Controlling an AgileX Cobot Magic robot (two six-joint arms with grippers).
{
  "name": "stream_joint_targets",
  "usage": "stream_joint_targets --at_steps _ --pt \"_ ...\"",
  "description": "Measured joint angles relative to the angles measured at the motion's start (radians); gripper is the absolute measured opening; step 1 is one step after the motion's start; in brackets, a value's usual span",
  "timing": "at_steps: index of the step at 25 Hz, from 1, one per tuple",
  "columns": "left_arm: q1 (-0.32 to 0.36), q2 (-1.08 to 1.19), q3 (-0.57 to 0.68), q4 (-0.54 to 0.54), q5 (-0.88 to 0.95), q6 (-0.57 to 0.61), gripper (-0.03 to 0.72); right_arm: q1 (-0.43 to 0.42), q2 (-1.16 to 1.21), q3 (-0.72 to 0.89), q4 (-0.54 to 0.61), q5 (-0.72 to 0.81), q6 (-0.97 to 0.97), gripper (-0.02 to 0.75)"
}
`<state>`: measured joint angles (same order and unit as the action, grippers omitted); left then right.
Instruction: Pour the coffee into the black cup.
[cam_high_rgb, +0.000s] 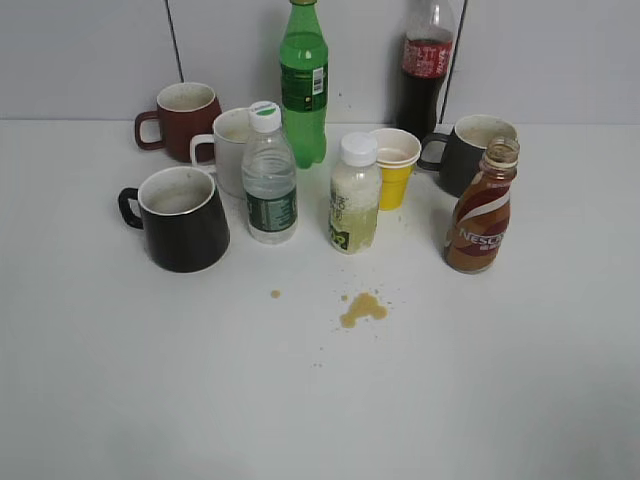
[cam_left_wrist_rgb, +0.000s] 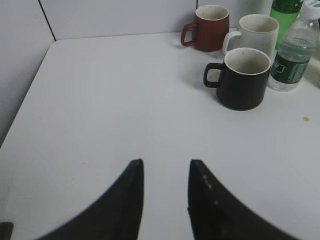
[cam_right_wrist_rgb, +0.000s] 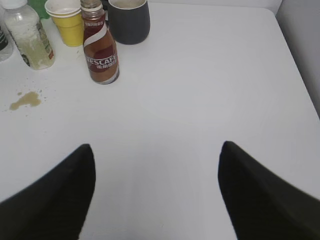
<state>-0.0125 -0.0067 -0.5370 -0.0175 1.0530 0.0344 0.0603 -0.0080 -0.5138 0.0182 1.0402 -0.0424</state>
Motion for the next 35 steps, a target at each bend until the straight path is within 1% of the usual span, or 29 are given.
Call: stream_joint_targets --at_steps 35 --pt "0.0 0.0 0.0 0.0 0.0 0.0 0.241 0.0 0.0 0.0 0.0 0.0 0.001 0.573"
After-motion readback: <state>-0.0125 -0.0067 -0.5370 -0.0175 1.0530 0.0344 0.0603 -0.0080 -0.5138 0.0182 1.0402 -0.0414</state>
